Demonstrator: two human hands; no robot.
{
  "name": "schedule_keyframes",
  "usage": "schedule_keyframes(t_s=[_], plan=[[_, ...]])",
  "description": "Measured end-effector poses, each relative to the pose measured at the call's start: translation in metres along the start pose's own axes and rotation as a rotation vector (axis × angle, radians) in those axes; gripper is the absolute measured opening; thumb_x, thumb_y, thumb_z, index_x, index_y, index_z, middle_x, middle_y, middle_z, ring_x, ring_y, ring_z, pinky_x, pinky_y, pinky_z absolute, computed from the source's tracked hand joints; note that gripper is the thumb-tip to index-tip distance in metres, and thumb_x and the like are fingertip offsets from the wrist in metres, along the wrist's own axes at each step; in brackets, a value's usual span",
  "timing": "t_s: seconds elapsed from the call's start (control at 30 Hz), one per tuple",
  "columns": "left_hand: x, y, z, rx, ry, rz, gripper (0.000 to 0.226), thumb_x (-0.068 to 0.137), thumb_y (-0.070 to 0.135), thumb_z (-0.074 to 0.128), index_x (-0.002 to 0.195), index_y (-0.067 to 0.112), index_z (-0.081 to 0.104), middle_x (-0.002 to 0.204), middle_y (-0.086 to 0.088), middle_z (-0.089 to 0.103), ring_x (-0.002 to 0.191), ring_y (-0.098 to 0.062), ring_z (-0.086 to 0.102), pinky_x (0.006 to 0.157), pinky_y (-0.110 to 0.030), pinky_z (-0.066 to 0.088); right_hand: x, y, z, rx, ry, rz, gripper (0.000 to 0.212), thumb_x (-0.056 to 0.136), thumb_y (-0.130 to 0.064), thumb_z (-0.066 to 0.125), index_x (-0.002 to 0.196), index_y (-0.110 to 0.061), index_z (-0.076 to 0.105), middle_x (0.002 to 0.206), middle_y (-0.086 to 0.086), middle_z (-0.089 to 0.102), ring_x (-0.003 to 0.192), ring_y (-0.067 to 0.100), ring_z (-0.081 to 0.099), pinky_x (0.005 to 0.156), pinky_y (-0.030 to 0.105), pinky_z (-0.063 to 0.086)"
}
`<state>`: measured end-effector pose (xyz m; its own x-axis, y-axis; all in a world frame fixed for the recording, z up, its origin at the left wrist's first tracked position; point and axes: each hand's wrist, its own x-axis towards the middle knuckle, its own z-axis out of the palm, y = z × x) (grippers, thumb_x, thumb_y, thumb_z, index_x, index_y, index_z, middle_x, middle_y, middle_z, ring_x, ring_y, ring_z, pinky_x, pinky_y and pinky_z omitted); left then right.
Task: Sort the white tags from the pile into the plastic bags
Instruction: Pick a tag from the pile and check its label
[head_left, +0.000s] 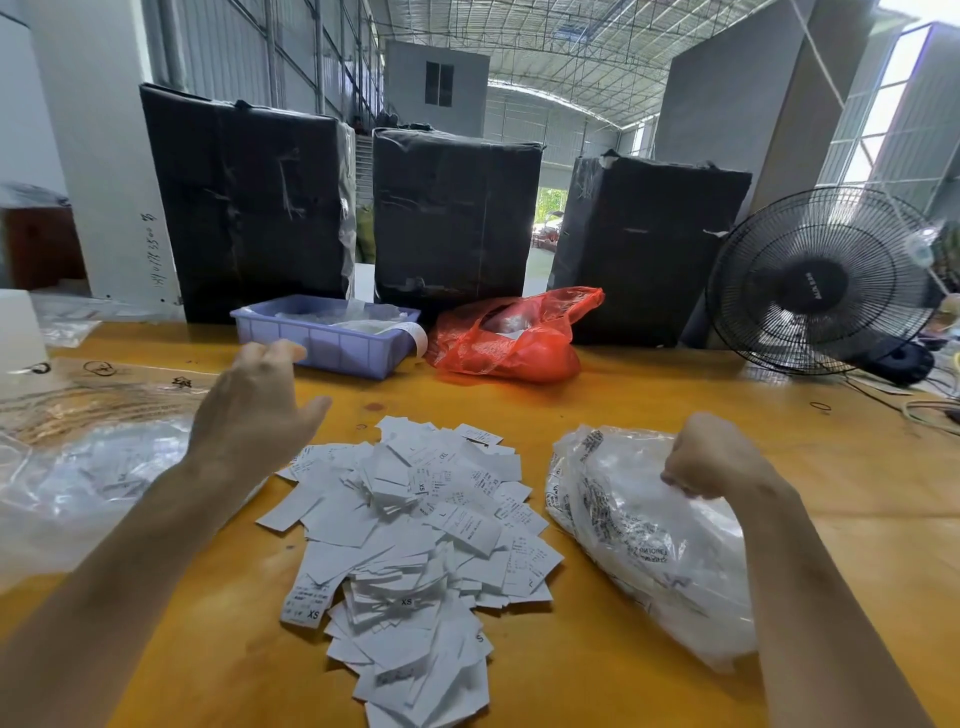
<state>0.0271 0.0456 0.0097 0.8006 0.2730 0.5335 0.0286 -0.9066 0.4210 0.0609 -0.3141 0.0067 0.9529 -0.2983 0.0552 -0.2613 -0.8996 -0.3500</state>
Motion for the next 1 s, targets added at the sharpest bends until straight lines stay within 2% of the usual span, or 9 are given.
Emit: schedule_keyframes(t_s=[0.17,0.3,0.47,0.53,0.63,0.73,0.8,0.9,1.0], plan=[[-0.012,0.021,0.009,-0.168,-0.055,0.123,0.052,0.083,0.027,0.07,0.129,0.011,0.052,0.124,-0.012,0.055,0.105,-0.025,0.056,0.085,-0.036,0.048,-0.003,-0.009,-0.012,0.132,0.112,-0.057,0.023,0.076,-0.018,0.069,0.071,0.004,0.066,0.064,0.01,0.057,0.061,0.022,0.05,0.059,0.03,0.041],[-0.022,0.033,0.016,-0.288,-0.153,0.166,0.045,0.083,0.027,0.07,0.123,0.015,0.057,0.121,-0.003,0.058,0.093,-0.014,0.058,0.066,-0.016,0.04,-0.007,-0.012,-0.013,0.099,0.166,-0.087,0.022,0.078,-0.021,0.071,0.069,-0.001,0.069,0.071,0.014,0.067,0.069,0.026,0.061,0.061,0.033,0.048],[-0.037,0.051,0.02,-0.534,-0.252,0.174,0.024,0.084,0.028,0.069,0.106,0.02,0.064,0.102,0.01,0.064,0.085,-0.002,0.062,0.06,-0.007,0.046,-0.017,-0.03,-0.02,0.92,-0.05,-0.297,0.017,0.084,-0.005,0.062,0.068,-0.005,0.068,0.072,0.013,0.07,0.06,0.015,0.059,0.057,0.025,0.046],[-0.042,0.061,0.02,-0.733,-0.354,0.105,0.019,0.084,0.032,0.066,0.099,0.019,0.065,0.096,0.005,0.069,0.083,-0.006,0.066,0.065,-0.011,0.051,-0.026,-0.044,-0.02,1.15,-0.266,-0.376,0.015,0.087,-0.002,0.058,0.076,-0.003,0.068,0.07,0.009,0.071,0.059,0.014,0.064,0.056,0.022,0.051],[-0.049,0.072,0.023,-1.131,-0.641,-0.203,0.047,0.076,0.047,0.055,0.1,0.007,0.063,0.1,-0.014,0.071,0.085,-0.023,0.07,0.07,-0.026,0.059,-0.037,-0.064,-0.013,1.23,-0.481,-0.485,0.015,0.087,0.002,0.055,0.079,-0.002,0.067,0.069,0.009,0.07,0.06,0.015,0.067,0.054,0.021,0.054],[-0.049,0.072,0.022,-1.41,-0.957,-0.543,0.075,0.069,0.058,0.053,0.11,-0.004,0.059,0.103,-0.027,0.068,0.089,-0.039,0.069,0.066,-0.039,0.06,-0.047,-0.081,0.001,1.209,-0.553,-0.549,0.013,0.088,0.003,0.054,0.081,0.0,0.065,0.071,0.009,0.07,0.062,0.015,0.067,0.055,0.02,0.054],[-0.049,0.069,0.022,-1.512,-1.084,-0.586,0.077,0.07,0.057,0.057,0.112,-0.007,0.057,0.105,-0.031,0.066,0.086,-0.04,0.069,0.062,-0.039,0.06,-0.05,-0.088,0.009,1.18,-0.532,-0.575,0.011,0.09,0.002,0.053,0.085,0.001,0.063,0.075,0.01,0.07,0.064,0.016,0.067,0.058,0.021,0.055],[-0.048,0.067,0.024,-1.677,-1.086,-0.629,0.053,0.075,0.033,0.066,0.107,-0.008,0.059,0.098,-0.027,0.067,0.066,-0.027,0.069,0.052,-0.028,0.057,-0.052,-0.093,0.019,1.197,-0.527,-0.621,0.01,0.092,0.002,0.051,0.088,0.002,0.061,0.081,0.01,0.07,0.071,0.02,0.067,0.066,0.026,0.056],[-0.047,0.065,0.03,-1.591,-0.928,-0.594,0.028,0.07,0.006,0.065,0.095,-0.006,0.065,0.078,-0.015,0.069,0.05,-0.009,0.06,0.045,-0.015,0.049,-0.053,-0.095,0.022,1.204,-0.535,-0.611,0.011,0.092,0.0,0.05,0.087,-0.001,0.06,0.086,0.011,0.071,0.078,0.02,0.067,0.07,0.027,0.054]])
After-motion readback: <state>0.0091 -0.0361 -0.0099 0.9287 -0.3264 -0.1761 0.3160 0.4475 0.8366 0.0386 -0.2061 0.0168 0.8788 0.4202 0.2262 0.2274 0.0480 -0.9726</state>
